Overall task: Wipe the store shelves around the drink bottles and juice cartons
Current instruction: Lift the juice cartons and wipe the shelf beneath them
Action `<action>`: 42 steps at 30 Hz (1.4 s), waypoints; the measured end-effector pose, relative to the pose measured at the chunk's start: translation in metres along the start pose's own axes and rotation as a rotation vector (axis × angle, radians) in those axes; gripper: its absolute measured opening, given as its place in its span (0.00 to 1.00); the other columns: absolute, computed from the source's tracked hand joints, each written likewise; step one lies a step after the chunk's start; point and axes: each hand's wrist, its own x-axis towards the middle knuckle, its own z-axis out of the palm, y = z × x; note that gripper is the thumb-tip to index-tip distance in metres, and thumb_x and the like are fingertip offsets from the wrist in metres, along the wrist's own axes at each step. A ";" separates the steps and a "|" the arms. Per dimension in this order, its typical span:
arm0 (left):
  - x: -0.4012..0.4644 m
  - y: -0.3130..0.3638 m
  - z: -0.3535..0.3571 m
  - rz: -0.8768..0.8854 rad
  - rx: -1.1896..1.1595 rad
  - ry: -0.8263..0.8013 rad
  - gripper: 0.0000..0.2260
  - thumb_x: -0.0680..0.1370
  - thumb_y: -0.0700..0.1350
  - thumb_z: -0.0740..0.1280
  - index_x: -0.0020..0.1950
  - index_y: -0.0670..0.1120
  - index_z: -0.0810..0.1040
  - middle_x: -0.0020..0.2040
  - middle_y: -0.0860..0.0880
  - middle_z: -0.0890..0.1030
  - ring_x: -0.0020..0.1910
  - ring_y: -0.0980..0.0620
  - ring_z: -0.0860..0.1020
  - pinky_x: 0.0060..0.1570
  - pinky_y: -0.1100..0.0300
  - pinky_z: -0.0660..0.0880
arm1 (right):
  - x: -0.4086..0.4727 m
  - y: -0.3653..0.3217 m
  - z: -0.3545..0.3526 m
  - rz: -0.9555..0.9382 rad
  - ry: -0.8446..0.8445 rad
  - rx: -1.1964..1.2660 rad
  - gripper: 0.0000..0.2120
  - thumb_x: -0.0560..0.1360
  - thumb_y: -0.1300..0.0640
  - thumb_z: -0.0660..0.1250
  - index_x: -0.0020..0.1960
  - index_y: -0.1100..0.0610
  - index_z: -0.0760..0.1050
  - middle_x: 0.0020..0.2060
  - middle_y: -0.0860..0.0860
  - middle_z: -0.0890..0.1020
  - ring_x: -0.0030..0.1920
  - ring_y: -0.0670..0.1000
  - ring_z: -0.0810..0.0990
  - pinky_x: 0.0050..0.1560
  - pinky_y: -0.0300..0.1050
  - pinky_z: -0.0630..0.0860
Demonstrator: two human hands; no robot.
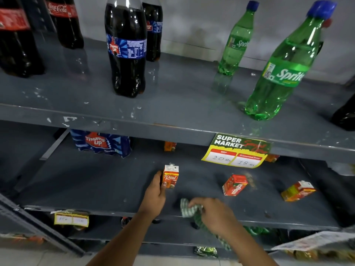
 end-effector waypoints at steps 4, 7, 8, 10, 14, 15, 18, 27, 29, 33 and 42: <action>-0.015 0.003 0.007 0.066 -0.074 0.145 0.19 0.81 0.40 0.63 0.71 0.50 0.66 0.63 0.60 0.74 0.62 0.65 0.73 0.61 0.69 0.69 | 0.022 0.009 0.008 0.026 0.054 -0.102 0.26 0.75 0.57 0.61 0.68 0.35 0.64 0.65 0.50 0.77 0.63 0.57 0.76 0.59 0.51 0.76; -0.033 0.000 0.016 0.058 -0.088 0.273 0.18 0.79 0.36 0.65 0.62 0.55 0.67 0.57 0.49 0.75 0.56 0.55 0.76 0.58 0.59 0.74 | 0.024 0.025 0.035 -0.026 -0.079 -0.132 0.31 0.76 0.57 0.60 0.73 0.35 0.53 0.77 0.47 0.55 0.76 0.57 0.56 0.73 0.57 0.59; -0.039 0.000 0.019 0.074 -0.081 0.290 0.19 0.79 0.35 0.65 0.58 0.58 0.67 0.53 0.48 0.74 0.51 0.53 0.77 0.53 0.58 0.75 | 0.020 0.032 0.040 -0.046 -0.079 -0.158 0.35 0.75 0.60 0.60 0.73 0.35 0.51 0.78 0.46 0.51 0.77 0.56 0.53 0.74 0.57 0.56; -0.050 0.003 0.026 0.093 -0.068 0.270 0.16 0.79 0.37 0.64 0.52 0.59 0.66 0.45 0.45 0.72 0.42 0.49 0.74 0.44 0.57 0.74 | 0.008 0.043 0.041 -0.100 -0.043 -0.179 0.38 0.73 0.64 0.61 0.73 0.34 0.52 0.78 0.43 0.52 0.76 0.55 0.55 0.73 0.54 0.58; -0.064 0.012 0.047 0.093 -0.094 0.181 0.14 0.80 0.35 0.63 0.49 0.55 0.67 0.40 0.43 0.68 0.37 0.46 0.69 0.39 0.56 0.71 | -0.018 0.070 0.021 -0.111 -0.050 -0.044 0.34 0.72 0.66 0.59 0.65 0.30 0.66 0.72 0.36 0.65 0.70 0.48 0.69 0.64 0.41 0.69; -0.066 0.017 0.055 0.094 -0.093 0.158 0.14 0.80 0.35 0.63 0.49 0.55 0.67 0.40 0.43 0.69 0.36 0.48 0.69 0.39 0.57 0.71 | -0.022 0.079 0.014 -0.094 -0.088 -0.005 0.33 0.72 0.65 0.60 0.62 0.28 0.69 0.69 0.36 0.69 0.66 0.48 0.73 0.62 0.40 0.71; -0.068 0.031 0.081 0.144 -0.044 0.064 0.10 0.81 0.39 0.62 0.52 0.55 0.70 0.45 0.47 0.73 0.41 0.55 0.73 0.45 0.59 0.73 | -0.033 0.114 -0.012 -0.028 -0.103 0.101 0.27 0.73 0.61 0.62 0.58 0.28 0.72 0.59 0.43 0.81 0.46 0.47 0.82 0.49 0.43 0.77; -0.017 0.052 0.169 0.187 0.886 -0.192 0.38 0.79 0.67 0.38 0.79 0.42 0.54 0.80 0.45 0.55 0.79 0.44 0.50 0.75 0.45 0.39 | -0.019 0.222 -0.127 0.168 0.173 0.021 0.27 0.72 0.68 0.58 0.62 0.42 0.74 0.50 0.56 0.84 0.39 0.55 0.81 0.35 0.46 0.75; -0.016 0.052 0.173 0.175 0.933 -0.184 0.39 0.78 0.68 0.39 0.79 0.42 0.54 0.80 0.46 0.56 0.79 0.44 0.51 0.74 0.44 0.39 | 0.020 0.224 -0.141 0.087 0.257 0.009 0.23 0.74 0.65 0.60 0.63 0.45 0.74 0.55 0.57 0.83 0.47 0.60 0.81 0.42 0.47 0.75; -0.016 0.053 0.172 0.141 0.976 -0.217 0.39 0.78 0.69 0.46 0.80 0.43 0.48 0.81 0.48 0.51 0.79 0.47 0.46 0.75 0.45 0.38 | 0.127 0.204 -0.124 -0.109 0.173 -0.058 0.22 0.76 0.57 0.58 0.70 0.52 0.67 0.70 0.57 0.69 0.69 0.60 0.68 0.70 0.55 0.64; -0.014 0.055 0.175 0.121 1.046 -0.203 0.42 0.77 0.71 0.45 0.79 0.41 0.48 0.81 0.46 0.51 0.79 0.48 0.46 0.76 0.45 0.41 | 0.202 0.169 -0.080 -0.515 -0.431 -0.183 0.32 0.72 0.72 0.59 0.68 0.43 0.70 0.74 0.50 0.65 0.74 0.53 0.61 0.75 0.49 0.56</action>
